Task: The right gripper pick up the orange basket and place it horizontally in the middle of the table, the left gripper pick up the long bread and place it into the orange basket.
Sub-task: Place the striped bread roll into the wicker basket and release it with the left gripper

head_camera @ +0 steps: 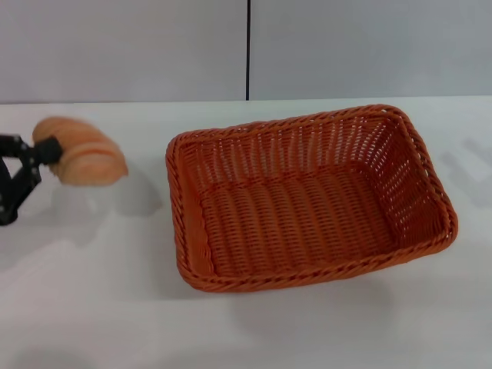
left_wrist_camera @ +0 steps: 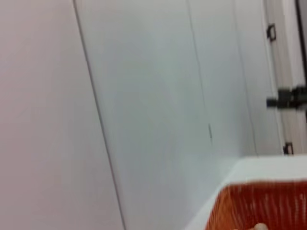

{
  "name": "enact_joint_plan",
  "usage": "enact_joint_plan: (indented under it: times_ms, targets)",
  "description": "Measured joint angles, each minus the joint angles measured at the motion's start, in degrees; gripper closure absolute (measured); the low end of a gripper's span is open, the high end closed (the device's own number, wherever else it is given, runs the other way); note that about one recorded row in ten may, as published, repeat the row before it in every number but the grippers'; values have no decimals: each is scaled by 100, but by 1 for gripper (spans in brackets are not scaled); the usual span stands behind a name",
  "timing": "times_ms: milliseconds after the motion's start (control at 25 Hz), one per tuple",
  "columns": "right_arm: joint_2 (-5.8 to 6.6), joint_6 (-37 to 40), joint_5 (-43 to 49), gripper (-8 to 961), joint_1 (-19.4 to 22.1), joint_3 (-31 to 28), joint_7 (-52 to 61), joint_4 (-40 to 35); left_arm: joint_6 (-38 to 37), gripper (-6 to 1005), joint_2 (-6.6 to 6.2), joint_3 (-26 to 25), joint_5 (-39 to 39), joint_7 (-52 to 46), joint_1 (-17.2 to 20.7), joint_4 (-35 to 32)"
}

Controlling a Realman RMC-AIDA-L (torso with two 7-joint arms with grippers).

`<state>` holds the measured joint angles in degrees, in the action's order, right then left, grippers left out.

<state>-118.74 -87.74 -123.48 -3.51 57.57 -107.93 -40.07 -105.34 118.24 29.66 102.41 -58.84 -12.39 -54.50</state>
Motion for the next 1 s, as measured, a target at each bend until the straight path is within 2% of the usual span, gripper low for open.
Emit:
enact_joint_plan:
  times_ms: [200,320,440,480,520,560,720,760,920,960,1000]
  targets:
    - [0,-55,0,321,0,3,2,-5,-386,964,13,120,-511,-309,-61,-185]
    - [0,-114,-1,321,8,0,32,-34,-572,961,22,550,-818,-426,-42,-221]
    - [0,-135,-3,321,9,-4,41,-35,-489,958,42,1497,-1101,-424,102,-313]
    - [0,-141,-3,321,9,-7,45,-35,-453,957,46,1656,-1158,-416,124,-316]
    - [0,-144,-3,321,9,-10,51,-28,-297,955,48,2154,-1305,-384,190,-324]
    - [0,-144,-3,321,9,-10,51,-28,-297,954,48,2154,-1305,-384,190,-324]
    - [0,-148,-3,322,6,1,53,-10,187,950,49,3277,-1686,-288,289,-344]
    - [0,-148,-3,322,6,1,53,-10,187,949,49,3277,-1686,-288,289,-344]
    - [0,-148,-3,322,-17,47,54,-2,708,945,49,4071,-2053,-74,269,-267]
    - [0,-148,-3,322,-17,47,54,-2,708,944,49,4071,-2053,-74,269,-267]
    - [0,-148,-2,322,-18,50,54,-2,997,943,50,4431,-2176,-12,219,-211]
